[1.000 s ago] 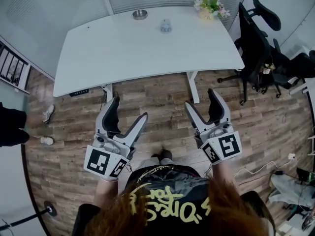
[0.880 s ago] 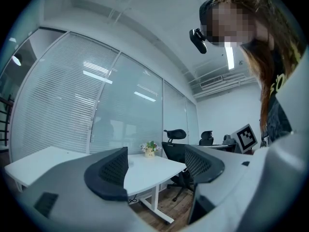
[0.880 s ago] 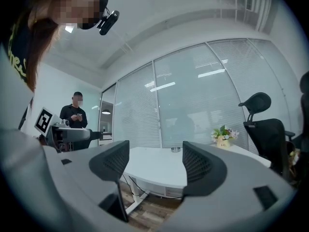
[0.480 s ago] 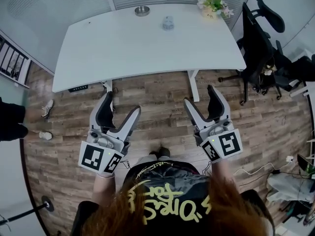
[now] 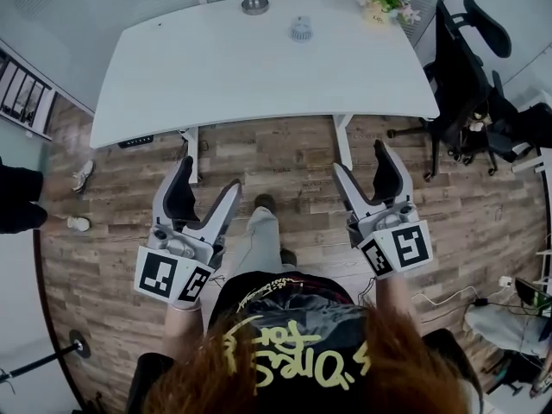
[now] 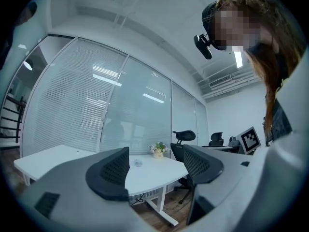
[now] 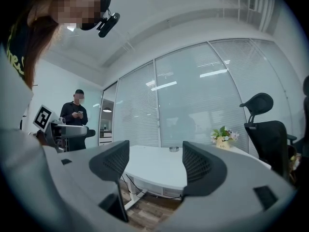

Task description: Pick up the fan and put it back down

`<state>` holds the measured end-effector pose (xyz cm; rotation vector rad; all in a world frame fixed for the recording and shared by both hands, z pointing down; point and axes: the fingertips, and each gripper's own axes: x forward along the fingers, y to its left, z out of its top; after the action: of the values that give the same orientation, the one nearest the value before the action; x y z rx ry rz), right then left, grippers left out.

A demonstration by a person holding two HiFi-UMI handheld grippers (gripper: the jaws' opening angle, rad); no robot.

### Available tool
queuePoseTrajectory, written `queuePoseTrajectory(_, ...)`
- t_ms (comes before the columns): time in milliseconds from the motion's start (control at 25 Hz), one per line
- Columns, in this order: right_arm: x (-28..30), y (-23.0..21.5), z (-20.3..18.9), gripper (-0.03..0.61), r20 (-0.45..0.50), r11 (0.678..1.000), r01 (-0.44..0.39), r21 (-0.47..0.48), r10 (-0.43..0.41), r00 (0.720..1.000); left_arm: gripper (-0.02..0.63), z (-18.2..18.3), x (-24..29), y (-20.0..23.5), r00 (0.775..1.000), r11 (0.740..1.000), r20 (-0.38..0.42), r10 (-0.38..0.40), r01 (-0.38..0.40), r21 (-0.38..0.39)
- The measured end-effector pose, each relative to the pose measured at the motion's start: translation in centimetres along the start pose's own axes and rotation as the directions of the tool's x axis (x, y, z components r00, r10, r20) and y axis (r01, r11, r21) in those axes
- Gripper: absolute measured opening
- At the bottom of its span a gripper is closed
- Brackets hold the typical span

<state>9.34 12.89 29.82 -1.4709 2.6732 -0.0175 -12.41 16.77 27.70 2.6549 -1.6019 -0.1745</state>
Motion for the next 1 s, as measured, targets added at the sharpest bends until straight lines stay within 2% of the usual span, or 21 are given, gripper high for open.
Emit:
queuePoseTrajectory(200,1.5,0.0,0.1,0.325,0.009,1.000,-0.012,-0.028,0.012,1.000,0.345,-0.7,1.5,0.8,1.000,1.000,0.010,-0.018,0.018,-0.013)
queuePoseTrajectory(400,3.5,-1.4,0.5,0.325,0.013,0.999,0.012,-0.042,-0.011,1.000,0.345,-0.1,4.4,2.0,0.998,0.999,0.036,-0.052,0.053,-0.005)
queuePoseTrajectory(680,8.9,-3.1,-0.9,0.326,0.007,0.999,0.018,-0.040,-0.018,1.000,0.345,-0.9,9.1,5.4,0.996,0.997,0.033,-0.082,0.082,0.004)
queuePoseTrajectory(1000,16.7,-6.2,-0.4,0.325,0.017,0.999,0.037,-0.038,-0.036,0.999,0.345,-0.1,16.5,10.3,0.993,0.993,0.020,-0.115,0.115,0.030)
